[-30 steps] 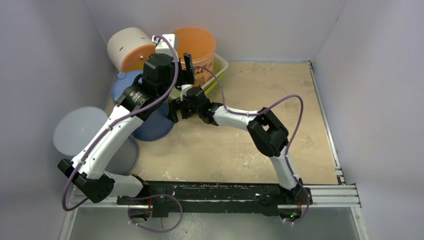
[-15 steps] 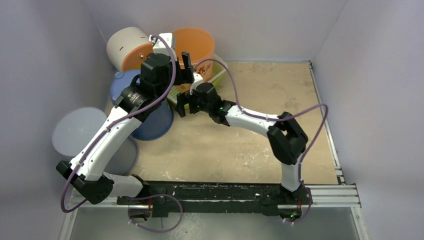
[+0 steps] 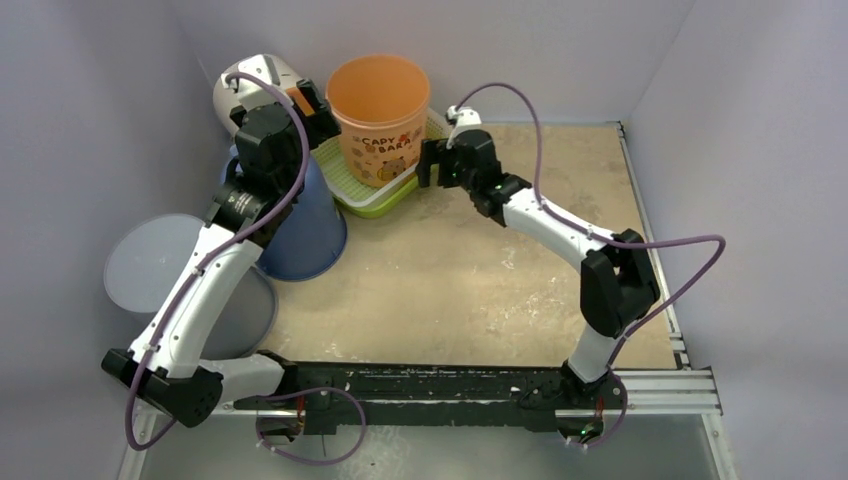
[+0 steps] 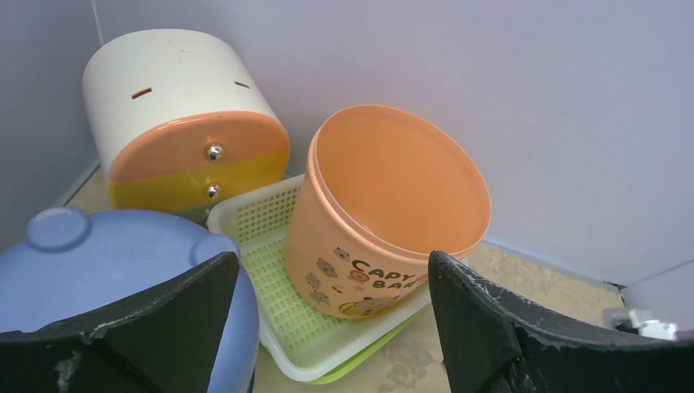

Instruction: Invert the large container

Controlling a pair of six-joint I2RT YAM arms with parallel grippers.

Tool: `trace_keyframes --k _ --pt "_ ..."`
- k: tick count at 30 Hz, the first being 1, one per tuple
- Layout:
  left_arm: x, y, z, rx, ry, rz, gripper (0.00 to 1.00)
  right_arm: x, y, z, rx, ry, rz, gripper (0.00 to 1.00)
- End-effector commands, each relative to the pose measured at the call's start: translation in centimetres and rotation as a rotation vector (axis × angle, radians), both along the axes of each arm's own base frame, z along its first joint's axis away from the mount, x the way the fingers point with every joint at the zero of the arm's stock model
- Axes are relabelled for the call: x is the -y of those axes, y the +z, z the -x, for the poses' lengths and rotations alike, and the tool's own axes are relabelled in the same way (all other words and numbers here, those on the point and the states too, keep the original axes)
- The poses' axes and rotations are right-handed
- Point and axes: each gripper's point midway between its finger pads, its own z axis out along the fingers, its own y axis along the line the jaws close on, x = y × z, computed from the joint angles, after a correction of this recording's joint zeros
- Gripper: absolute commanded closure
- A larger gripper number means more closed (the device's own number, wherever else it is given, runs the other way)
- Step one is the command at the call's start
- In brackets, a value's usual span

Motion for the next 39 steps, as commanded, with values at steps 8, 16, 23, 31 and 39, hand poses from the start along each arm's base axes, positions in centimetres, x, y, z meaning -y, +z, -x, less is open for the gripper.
trace_keyframes --k 8,16,23,31,39 --pt "-0.1 0.6 0.1 0.09 0.002 0.08 0.17 0.8 14.0 -6.8 0.233 0.074 -0.245 0.16" --pt "0.5 -0.6 0.5 0.063 -0.035 0.079 0.17 -0.8 12.6 -12.5 0.187 0.067 -0.248 0.23" --pt "0.2 -0.3 1.3 0.069 -0.043 0.077 0.18 0.3 11.5 -14.9 0.19 -0.005 -0.212 0.24" --pt "-0.1 -0.7 1.9 0.064 -0.044 0.074 0.18 0.5 8.8 -15.4 0.135 0.018 -0.206 0.35" --pt "-0.6 -0.8 2.7 0.067 -0.034 0.069 0.18 0.8 4.4 -14.2 0.041 0.056 -0.185 0.54"
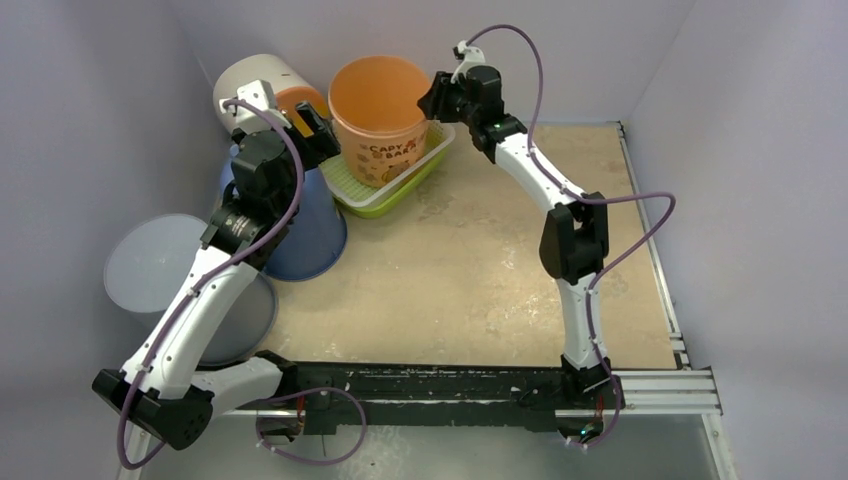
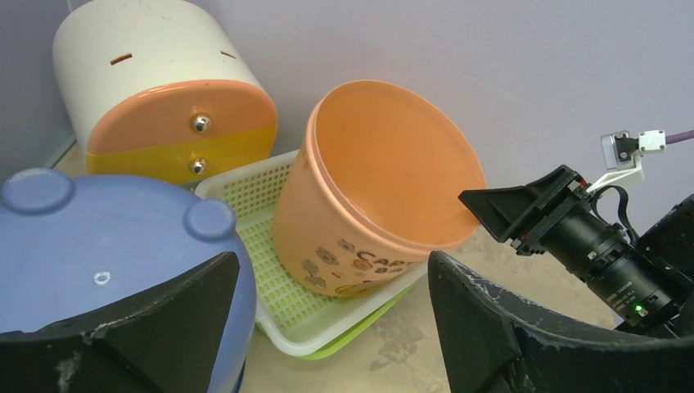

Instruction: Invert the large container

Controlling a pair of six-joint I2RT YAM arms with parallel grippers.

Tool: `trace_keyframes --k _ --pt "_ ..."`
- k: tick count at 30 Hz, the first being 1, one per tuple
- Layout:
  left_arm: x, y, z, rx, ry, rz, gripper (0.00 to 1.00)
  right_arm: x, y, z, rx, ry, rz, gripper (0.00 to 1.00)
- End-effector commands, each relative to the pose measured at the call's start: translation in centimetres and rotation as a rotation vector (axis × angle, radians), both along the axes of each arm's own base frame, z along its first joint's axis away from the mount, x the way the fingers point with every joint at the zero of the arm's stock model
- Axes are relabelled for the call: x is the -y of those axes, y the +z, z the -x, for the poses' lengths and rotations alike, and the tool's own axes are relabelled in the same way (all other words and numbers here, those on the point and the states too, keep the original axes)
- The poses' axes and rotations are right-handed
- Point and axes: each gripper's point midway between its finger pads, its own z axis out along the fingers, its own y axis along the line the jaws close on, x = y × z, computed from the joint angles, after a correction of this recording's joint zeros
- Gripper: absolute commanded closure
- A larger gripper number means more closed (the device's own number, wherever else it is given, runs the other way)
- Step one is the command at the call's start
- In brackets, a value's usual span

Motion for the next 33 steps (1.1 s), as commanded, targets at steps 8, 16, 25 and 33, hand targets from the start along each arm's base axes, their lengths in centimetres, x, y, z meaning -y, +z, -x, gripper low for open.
trace_keyframes --k 8,16,25,33 --pt "-1.0 1.9 1.5 0.061 0.013 0.03 0.18 1.3 -1.4 2.2 -0.046 0.062 -0.03 1.0" --pt "-1.1 2.1 1.6 0.065 0.011 0.026 0.18 3.2 5.3 4.1 0.142 0.055 -0.158 1.0" --pt "-1.2 2.3 1.8 0.064 0.015 0.02 0.18 7.3 15.6 8.7 0.39 0.057 -0.351 1.0" --pt "-1.1 2.1 1.8 0.051 0.009 0.011 0.18 13.4 21.1 12.0 0.542 -0.119 -0.375 1.0"
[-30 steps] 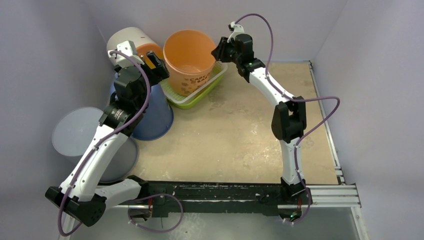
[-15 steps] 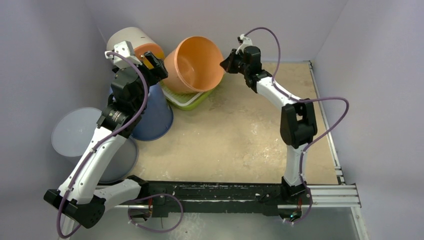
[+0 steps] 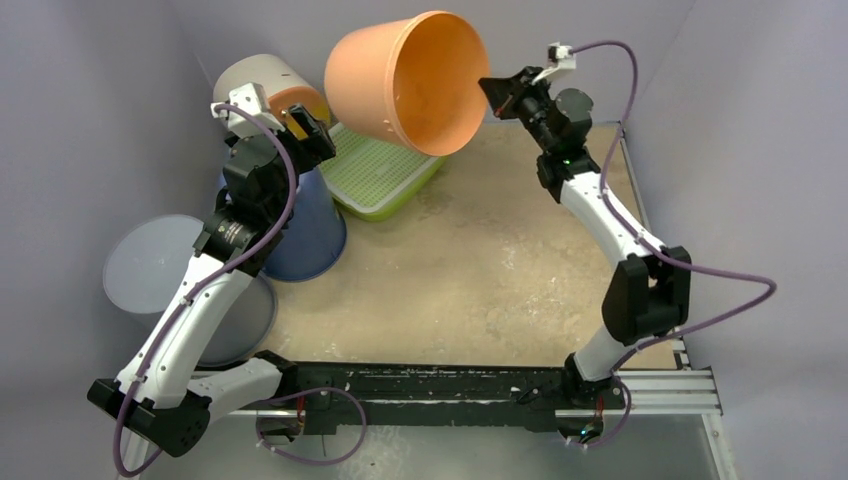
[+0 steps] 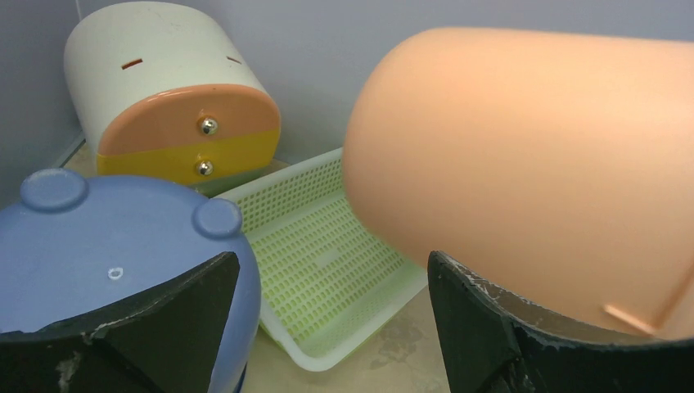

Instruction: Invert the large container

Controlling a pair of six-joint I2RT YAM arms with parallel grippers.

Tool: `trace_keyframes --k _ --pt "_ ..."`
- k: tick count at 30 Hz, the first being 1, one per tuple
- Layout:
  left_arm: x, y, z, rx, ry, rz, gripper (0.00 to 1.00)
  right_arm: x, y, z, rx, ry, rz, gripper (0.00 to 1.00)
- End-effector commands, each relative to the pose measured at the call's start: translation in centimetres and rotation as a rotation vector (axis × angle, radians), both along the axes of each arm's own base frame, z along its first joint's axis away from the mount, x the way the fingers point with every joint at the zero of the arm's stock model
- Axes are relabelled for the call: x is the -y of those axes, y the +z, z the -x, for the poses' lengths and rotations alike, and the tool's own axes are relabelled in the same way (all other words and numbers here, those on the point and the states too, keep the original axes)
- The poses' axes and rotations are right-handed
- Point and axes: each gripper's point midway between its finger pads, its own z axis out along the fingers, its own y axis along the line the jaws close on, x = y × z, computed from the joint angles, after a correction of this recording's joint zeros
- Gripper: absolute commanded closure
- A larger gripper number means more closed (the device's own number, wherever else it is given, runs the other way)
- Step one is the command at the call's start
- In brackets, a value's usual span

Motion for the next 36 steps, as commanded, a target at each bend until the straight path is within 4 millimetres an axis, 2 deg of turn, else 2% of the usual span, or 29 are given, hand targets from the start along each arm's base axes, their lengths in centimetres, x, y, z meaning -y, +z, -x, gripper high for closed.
trace_keyframes --k 1,6,10,13,15,20,22,23,25,29,36 --pt "-0.4 1.3 0.5 0.031 0.002 0.003 0.18 4.9 8.7 3.6 0.217 -0.182 -0.096 1.0" --pt "0.1 1.0 0.3 0.025 -0.019 0.004 0.18 11.0 8.0 5.9 0.184 -0.477 -0.002 1.0" --pt "0.3 0.9 0.3 0.02 -0.031 0.006 0.18 15.7 6.1 8.2 0.126 -0.698 0.066 1.0" --pt "0.6 0.8 0.1 0.018 -0.04 0.006 0.18 18.4 4.5 9.8 0.075 -0.826 0.112 1.0" --pt "0.8 0.5 -0.1 0.01 -0.048 0.005 0.18 19.3 3.4 10.5 0.044 -0.866 0.129 1.0" --pt "1.5 -0.6 -0.6 -0.016 -0.067 -0.001 0.18 20.1 -0.6 11.5 -0.069 -0.893 0.175 1.0" --pt "1.5 -0.7 -0.7 -0.022 -0.066 -0.004 0.18 20.1 -1.6 12.0 -0.118 -0.882 0.205 1.0" --pt "1.5 -0.7 -0.8 -0.025 -0.067 -0.006 0.18 20.0 -1.6 12.1 -0.138 -0.87 0.22 1.0" --pt "1.7 -0.7 -1.0 -0.033 -0.071 -0.01 0.18 19.3 -2.3 11.8 -0.204 -0.829 0.281 1.0" --pt "1.7 -0.9 -1.0 -0.052 -0.075 -0.025 0.18 17.5 -5.1 11.3 -0.361 -0.702 0.395 1.0" --pt "1.7 -1.4 -0.8 -0.072 -0.078 -0.037 0.18 15.9 -9.1 11.5 -0.444 -0.598 0.433 1.0"
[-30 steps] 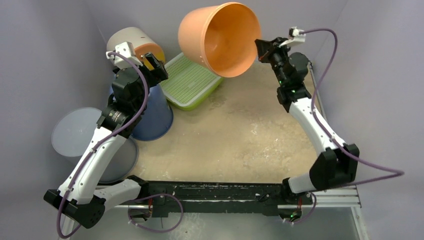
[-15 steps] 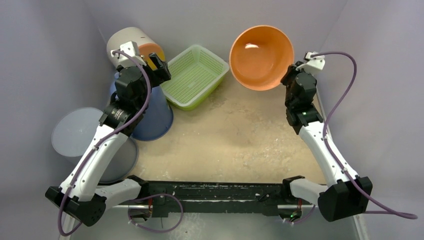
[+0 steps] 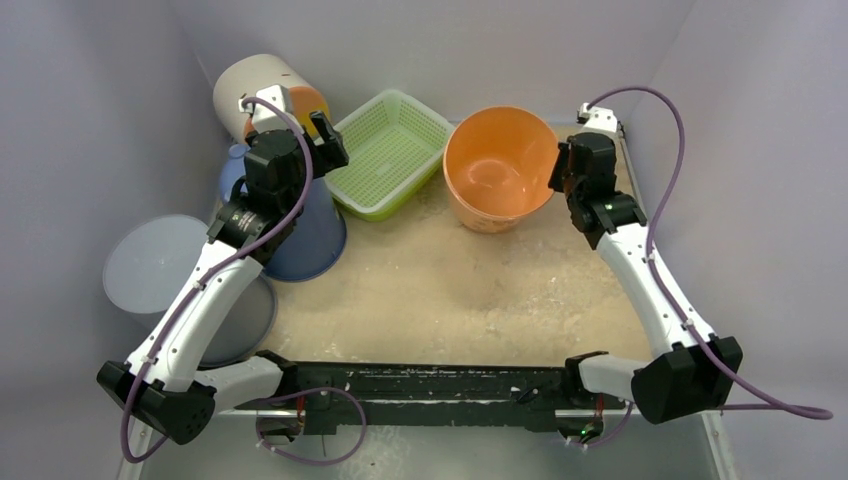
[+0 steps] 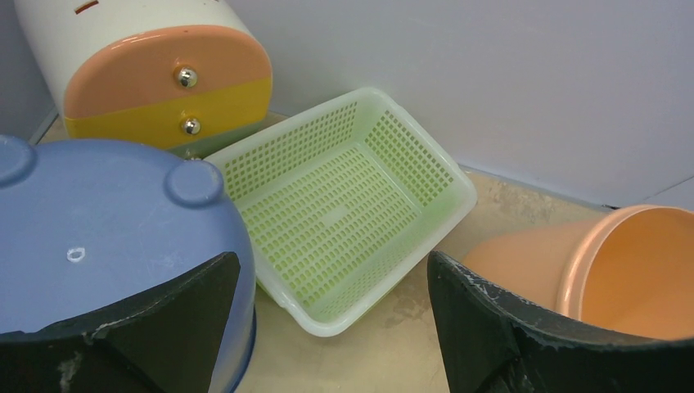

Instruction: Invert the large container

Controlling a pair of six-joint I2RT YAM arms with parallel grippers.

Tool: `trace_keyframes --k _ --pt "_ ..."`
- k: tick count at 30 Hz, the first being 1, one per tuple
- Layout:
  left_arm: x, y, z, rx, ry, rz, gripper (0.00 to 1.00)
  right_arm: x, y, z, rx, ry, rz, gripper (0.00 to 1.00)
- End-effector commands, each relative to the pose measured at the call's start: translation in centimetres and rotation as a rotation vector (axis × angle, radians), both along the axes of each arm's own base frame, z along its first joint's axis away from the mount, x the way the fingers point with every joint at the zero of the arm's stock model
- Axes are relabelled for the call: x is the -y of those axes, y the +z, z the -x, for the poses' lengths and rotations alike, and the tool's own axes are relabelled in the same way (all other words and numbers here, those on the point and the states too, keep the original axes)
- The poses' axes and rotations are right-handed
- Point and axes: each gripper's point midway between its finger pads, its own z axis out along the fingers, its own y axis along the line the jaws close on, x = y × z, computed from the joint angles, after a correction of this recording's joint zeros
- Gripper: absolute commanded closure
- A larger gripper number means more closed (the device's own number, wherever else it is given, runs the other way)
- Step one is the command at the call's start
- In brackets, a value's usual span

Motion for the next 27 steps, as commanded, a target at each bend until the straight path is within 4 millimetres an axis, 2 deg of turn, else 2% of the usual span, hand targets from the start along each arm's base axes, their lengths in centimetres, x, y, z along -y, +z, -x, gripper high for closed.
trace_keyframes --k 1,4,7,8,11,12,16,20,22,25,27 --pt "-0.1 2.5 0.4 0.053 -0.012 0.016 0.18 -1.6 0.9 -0.2 0.029 0.062 -0.071 1.0" --pt "-0.2 2.5 0.5 0.057 -0.01 0.017 0.18 -1.8 -0.6 -0.1 -0.008 0.073 -0.069 0.99" --pt "-0.3 2.3 0.5 0.053 -0.006 0.015 0.18 -1.8 -0.7 -0.1 -0.012 0.076 -0.066 0.91" --pt "-0.3 2.3 0.5 0.051 -0.006 0.014 0.18 -1.8 -0.6 -0.1 -0.007 0.077 -0.062 0.85" --pt "-0.3 2.3 0.5 0.05 -0.007 0.014 0.18 -0.7 0.3 -0.2 0.015 0.043 -0.009 0.55" --pt "-0.2 2.3 0.5 0.05 -0.007 0.014 0.18 -0.7 0.6 -0.1 0.014 0.048 0.0 0.5" --pt "-0.4 2.0 0.4 0.044 0.001 0.009 0.18 -0.5 2.6 0.5 0.058 0.074 0.038 0.47" --pt "-0.2 1.5 0.1 0.034 -0.002 0.005 0.18 -0.9 5.9 1.3 0.141 0.125 0.062 0.45" --pt "-0.1 1.2 -0.1 0.028 0.0 0.004 0.18 -2.5 7.5 1.6 0.169 0.217 0.078 0.43" --pt "0.1 0.6 -0.4 0.018 0.001 0.007 0.18 -7.8 9.4 2.2 0.22 0.433 0.114 0.42" --pt "0.3 0.2 -0.6 0.014 -0.002 0.016 0.18 -11.7 9.5 2.6 0.227 0.571 0.149 0.42"
